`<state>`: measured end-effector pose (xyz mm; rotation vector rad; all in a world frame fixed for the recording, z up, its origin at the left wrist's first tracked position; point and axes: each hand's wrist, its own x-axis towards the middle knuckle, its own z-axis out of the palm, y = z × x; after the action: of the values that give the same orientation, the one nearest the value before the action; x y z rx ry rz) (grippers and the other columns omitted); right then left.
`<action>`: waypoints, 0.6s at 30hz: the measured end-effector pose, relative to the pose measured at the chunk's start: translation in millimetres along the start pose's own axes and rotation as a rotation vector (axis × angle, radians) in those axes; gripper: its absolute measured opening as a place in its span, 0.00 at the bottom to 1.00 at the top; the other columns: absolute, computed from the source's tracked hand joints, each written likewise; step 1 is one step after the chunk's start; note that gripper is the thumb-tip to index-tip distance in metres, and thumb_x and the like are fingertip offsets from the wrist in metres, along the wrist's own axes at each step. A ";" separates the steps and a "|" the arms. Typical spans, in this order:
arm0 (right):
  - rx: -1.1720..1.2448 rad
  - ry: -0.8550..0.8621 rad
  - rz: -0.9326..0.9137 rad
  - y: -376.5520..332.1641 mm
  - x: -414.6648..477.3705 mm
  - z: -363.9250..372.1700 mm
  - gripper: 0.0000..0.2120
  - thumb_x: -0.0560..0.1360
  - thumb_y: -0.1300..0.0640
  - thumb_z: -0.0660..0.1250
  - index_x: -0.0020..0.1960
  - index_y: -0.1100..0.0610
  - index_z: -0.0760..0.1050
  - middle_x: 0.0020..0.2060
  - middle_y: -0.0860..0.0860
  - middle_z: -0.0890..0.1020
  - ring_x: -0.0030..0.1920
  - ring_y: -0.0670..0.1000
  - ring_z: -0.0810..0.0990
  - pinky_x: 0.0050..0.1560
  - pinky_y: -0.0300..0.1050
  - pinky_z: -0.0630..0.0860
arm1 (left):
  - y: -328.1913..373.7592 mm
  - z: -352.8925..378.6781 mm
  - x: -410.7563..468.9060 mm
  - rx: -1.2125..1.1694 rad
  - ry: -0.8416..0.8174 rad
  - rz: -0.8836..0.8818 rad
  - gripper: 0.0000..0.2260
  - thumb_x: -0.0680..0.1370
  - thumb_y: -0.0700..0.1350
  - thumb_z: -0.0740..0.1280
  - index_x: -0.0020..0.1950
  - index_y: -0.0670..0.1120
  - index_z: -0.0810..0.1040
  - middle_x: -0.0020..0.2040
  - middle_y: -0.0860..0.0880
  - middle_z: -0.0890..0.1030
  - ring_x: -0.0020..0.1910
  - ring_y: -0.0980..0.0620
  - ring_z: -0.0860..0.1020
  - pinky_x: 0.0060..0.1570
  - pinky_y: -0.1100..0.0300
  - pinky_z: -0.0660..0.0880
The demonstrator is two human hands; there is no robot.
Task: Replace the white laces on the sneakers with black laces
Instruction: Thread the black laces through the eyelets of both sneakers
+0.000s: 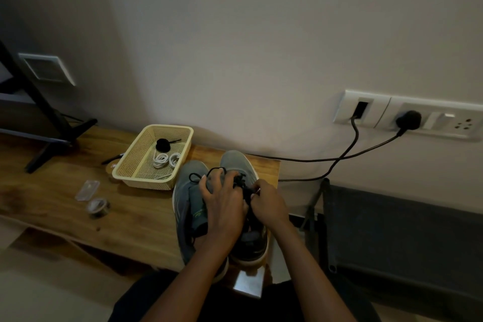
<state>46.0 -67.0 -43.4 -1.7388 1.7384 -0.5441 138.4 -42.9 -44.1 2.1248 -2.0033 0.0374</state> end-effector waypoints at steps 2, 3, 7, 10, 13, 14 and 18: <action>-0.023 -0.014 -0.009 -0.9 -0.2 0.0 0.08 0.77 0.61 0.58 0.55 0.58 0.71 0.53 0.55 0.77 0.53 0.56 0.76 0.45 0.45 0.69 | -0.6 3.0 -1.0 0.016 0.025 -0.006 0.11 0.78 0.48 0.62 0.57 0.50 0.79 0.73 0.51 0.62 0.75 0.45 0.51 0.66 0.44 0.37; -0.026 -0.022 -0.016 -1.1 -0.3 -0.5 0.08 0.77 0.61 0.58 0.55 0.58 0.71 0.53 0.56 0.77 0.53 0.56 0.76 0.45 0.45 0.69 | -0.9 5.0 -0.9 0.003 0.045 -0.009 0.10 0.78 0.47 0.63 0.55 0.49 0.80 0.73 0.51 0.64 0.75 0.45 0.53 0.66 0.44 0.37; -0.008 -0.036 -0.020 -0.4 0.4 -2.7 0.07 0.77 0.61 0.58 0.54 0.58 0.71 0.53 0.55 0.77 0.51 0.55 0.76 0.45 0.45 0.69 | -2.6 12.9 0.3 -0.006 0.092 -0.012 0.04 0.74 0.45 0.68 0.46 0.48 0.82 0.69 0.49 0.70 0.72 0.44 0.60 0.66 0.43 0.42; -0.006 -0.041 -0.013 -1.0 0.5 -3.3 0.07 0.77 0.61 0.58 0.54 0.58 0.71 0.53 0.56 0.77 0.51 0.56 0.76 0.45 0.45 0.70 | -5.6 17.5 2.2 -0.021 0.182 0.005 0.08 0.62 0.43 0.78 0.33 0.48 0.81 0.58 0.48 0.79 0.63 0.42 0.71 0.62 0.41 0.52; -0.007 -0.037 -0.013 -1.3 0.9 -4.0 0.08 0.77 0.61 0.58 0.55 0.59 0.71 0.53 0.56 0.77 0.52 0.57 0.76 0.45 0.45 0.70 | -8.8 22.6 4.1 -0.091 0.305 0.031 0.10 0.59 0.41 0.80 0.32 0.48 0.80 0.55 0.47 0.81 0.60 0.42 0.73 0.60 0.44 0.54; -0.010 -0.035 -0.014 -1.2 0.9 -4.3 0.08 0.77 0.61 0.58 0.55 0.59 0.71 0.53 0.57 0.77 0.52 0.57 0.76 0.44 0.45 0.69 | -9.4 24.2 4.6 -0.115 0.336 0.042 0.09 0.60 0.41 0.79 0.32 0.48 0.80 0.54 0.47 0.81 0.61 0.43 0.70 0.60 0.44 0.53; -0.011 -0.024 -0.024 -1.6 0.7 -4.8 0.09 0.77 0.62 0.58 0.55 0.59 0.72 0.53 0.57 0.77 0.51 0.57 0.76 0.44 0.44 0.68 | -9.1 26.7 6.3 -0.198 0.353 0.030 0.07 0.63 0.41 0.77 0.34 0.48 0.80 0.53 0.47 0.81 0.61 0.47 0.65 0.60 0.46 0.53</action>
<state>44.1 -68.4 -38.9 -1.7689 1.7094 -0.5226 144.2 -53.4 -70.4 1.8197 -1.7541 0.1960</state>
